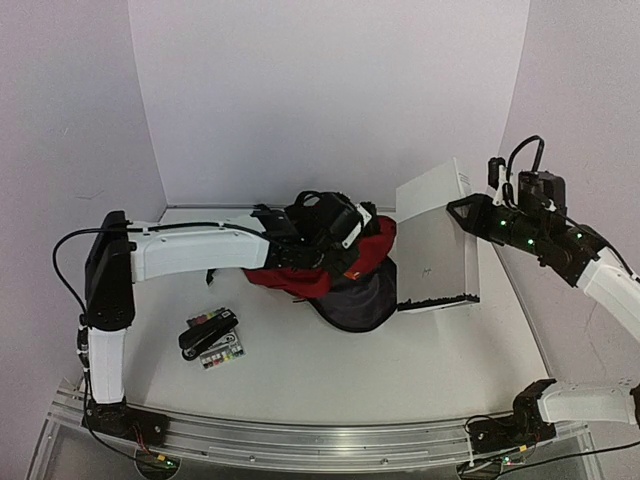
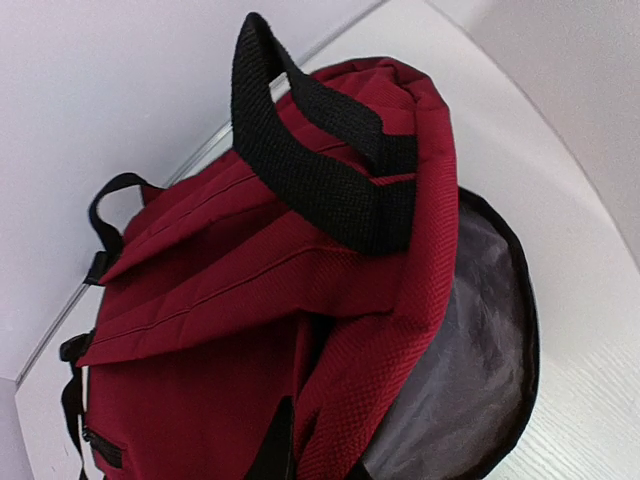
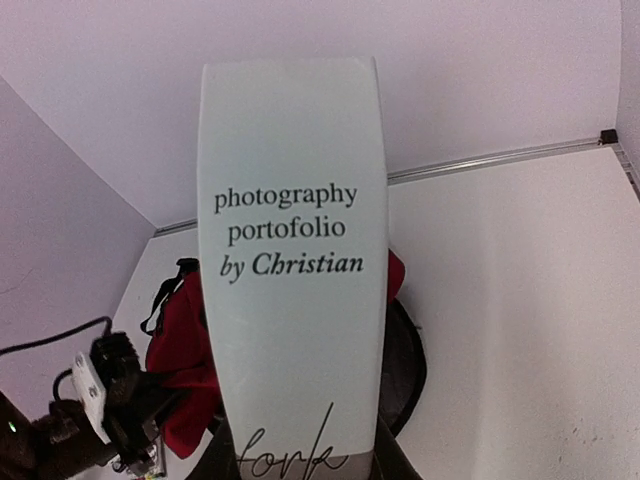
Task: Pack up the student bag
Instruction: Place the book in the student bag.
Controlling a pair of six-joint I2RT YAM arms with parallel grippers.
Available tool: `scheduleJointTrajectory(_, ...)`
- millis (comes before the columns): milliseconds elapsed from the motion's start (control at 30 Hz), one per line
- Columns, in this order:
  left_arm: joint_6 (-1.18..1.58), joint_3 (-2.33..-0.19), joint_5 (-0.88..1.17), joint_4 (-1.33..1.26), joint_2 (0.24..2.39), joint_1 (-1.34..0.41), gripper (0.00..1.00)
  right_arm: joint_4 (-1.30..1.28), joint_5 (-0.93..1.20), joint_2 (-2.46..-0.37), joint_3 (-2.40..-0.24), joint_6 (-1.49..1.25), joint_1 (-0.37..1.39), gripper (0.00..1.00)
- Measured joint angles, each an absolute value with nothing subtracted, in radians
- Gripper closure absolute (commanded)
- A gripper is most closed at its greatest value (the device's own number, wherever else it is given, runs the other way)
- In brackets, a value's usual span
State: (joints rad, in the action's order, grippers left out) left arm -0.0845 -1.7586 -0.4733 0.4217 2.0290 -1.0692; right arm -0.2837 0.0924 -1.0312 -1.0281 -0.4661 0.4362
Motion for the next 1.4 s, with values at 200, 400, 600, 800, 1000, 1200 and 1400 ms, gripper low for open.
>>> scheduleJointTrajectory(200, 0.028, -1.747, -0.354, 0.460, 1.831, -0.952, 1.00, -0.315, 0.271, -1.007, -0.991, -0.515, 0.436, 0.94)
scheduleJointTrajectory(400, 0.113, -1.703, -0.200, 0.486, 1.735, -0.858, 1.00, -0.330, 0.428, -0.990, -0.922, -0.581, 0.436, 0.94)
scheduleJointTrajectory(600, 0.150, -1.677, -0.092, 0.510, 1.706, -0.854, 1.00, -0.272, 0.571, -0.982, -0.808, -0.686, 0.436, 0.94)
scheduleJointTrajectory(800, 0.187, -1.624, 0.006, 0.512, 1.647, -0.830, 1.00, -0.148, 0.698, -1.034, -0.747, -0.800, 0.447, 0.94)
scheduleJointTrajectory(1000, 0.192, -1.569, 0.082, 0.489, 1.600, -0.817, 1.00, 0.005, 0.790, -1.143, -0.735, -0.905, 0.479, 0.94)
scheduleJointTrajectory(1200, 0.198, -1.556, 0.112, 0.483, 1.581, -0.809, 1.00, 0.072, 0.830, -1.244, -0.740, -0.961, 0.547, 0.94)
scheduleJointTrajectory(1400, 0.209, -1.551, 0.138, 0.466, 1.580, -0.798, 1.00, 0.123, 0.847, -1.337, -0.771, -0.999, 0.602, 0.94)
